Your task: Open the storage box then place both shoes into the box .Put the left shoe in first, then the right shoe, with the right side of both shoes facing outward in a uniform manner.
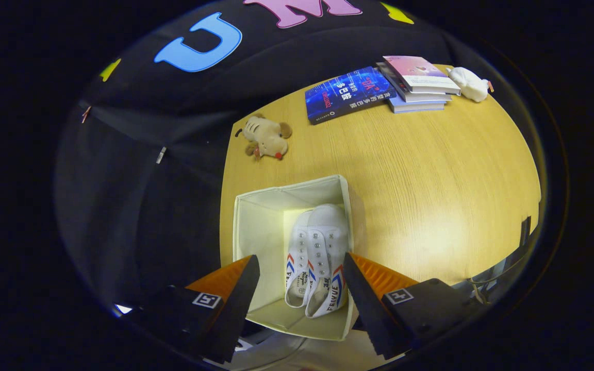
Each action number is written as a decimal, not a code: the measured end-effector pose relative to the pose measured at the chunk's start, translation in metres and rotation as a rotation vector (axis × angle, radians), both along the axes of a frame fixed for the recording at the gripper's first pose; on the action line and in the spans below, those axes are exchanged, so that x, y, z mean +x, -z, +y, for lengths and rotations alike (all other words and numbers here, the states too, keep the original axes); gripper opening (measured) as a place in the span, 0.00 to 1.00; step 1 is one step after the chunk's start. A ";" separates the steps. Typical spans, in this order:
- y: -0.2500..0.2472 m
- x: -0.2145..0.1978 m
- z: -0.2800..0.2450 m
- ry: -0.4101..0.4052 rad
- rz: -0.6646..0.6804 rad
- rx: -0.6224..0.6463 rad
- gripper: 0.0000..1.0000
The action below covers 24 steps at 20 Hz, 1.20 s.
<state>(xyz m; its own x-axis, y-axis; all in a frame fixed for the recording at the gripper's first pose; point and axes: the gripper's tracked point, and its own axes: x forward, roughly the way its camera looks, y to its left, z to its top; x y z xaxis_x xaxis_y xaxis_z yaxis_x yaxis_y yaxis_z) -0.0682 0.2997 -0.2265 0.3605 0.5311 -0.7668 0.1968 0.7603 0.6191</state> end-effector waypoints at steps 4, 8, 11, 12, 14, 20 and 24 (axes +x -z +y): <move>-0.011 0.005 0.002 -0.008 -0.049 0.015 0.99; -0.025 0.020 -0.007 0.011 -0.125 0.028 0.99; -0.034 0.035 -0.029 0.034 -0.199 0.003 0.99; -0.036 0.042 -0.040 0.044 -0.226 -0.010 0.99; -0.039 0.055 -0.064 0.057 -0.281 -0.047 0.99; -0.054 0.093 -0.139 0.030 -0.482 -0.207 0.99; -0.065 0.113 -0.191 0.025 -0.576 -0.295 0.99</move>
<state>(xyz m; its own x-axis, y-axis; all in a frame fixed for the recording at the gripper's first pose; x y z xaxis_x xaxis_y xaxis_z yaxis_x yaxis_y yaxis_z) 0.0447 0.1089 -0.1612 0.7673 0.3138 -0.5593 -0.0847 0.9140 0.3967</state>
